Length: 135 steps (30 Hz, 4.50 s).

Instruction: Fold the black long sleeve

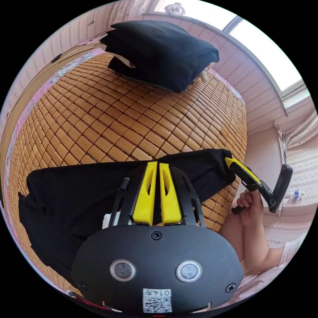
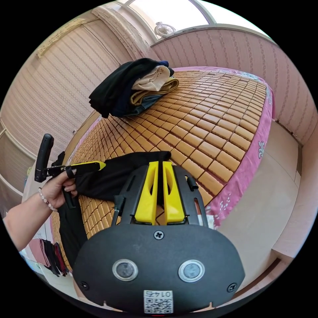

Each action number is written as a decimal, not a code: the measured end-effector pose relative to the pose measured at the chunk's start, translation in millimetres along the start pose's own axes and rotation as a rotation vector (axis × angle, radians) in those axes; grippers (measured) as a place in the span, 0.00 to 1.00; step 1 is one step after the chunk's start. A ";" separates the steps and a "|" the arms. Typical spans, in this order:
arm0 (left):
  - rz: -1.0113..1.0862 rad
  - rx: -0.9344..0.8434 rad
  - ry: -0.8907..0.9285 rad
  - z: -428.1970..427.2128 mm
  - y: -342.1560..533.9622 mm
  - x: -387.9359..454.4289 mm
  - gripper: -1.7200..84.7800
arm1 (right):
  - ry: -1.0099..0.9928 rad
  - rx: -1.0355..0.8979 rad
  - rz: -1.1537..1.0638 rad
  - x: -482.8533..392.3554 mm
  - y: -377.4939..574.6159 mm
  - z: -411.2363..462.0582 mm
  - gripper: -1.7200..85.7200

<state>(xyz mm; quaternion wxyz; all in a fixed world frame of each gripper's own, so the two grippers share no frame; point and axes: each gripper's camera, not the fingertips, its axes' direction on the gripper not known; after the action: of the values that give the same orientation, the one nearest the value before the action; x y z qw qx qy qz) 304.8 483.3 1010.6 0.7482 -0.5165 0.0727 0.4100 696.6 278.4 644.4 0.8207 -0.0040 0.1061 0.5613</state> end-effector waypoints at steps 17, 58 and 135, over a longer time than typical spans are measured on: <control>-0.028 0.320 0.025 -142.2 154.0 -67.3 0.01 | -1.033 0.097 -0.243 -6.9 -6.1 -35.2 0.03; -0.461 0.136 -0.074 -189.6 669.1 -118.5 0.01 | -0.568 -0.727 -1.412 -509.9 305.5 -50.6 0.11; -0.390 0.039 -0.015 -213.4 705.2 -123.7 0.09 | -0.386 -0.758 -1.705 -643.2 438.6 -80.1 0.03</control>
<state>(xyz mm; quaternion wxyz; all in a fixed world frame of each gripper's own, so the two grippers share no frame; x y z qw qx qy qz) -194.4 330.9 476.2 0.8239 -0.5031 -0.0264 0.2596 55.2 -161.7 730.4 0.9011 -0.2533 -0.2590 -0.2384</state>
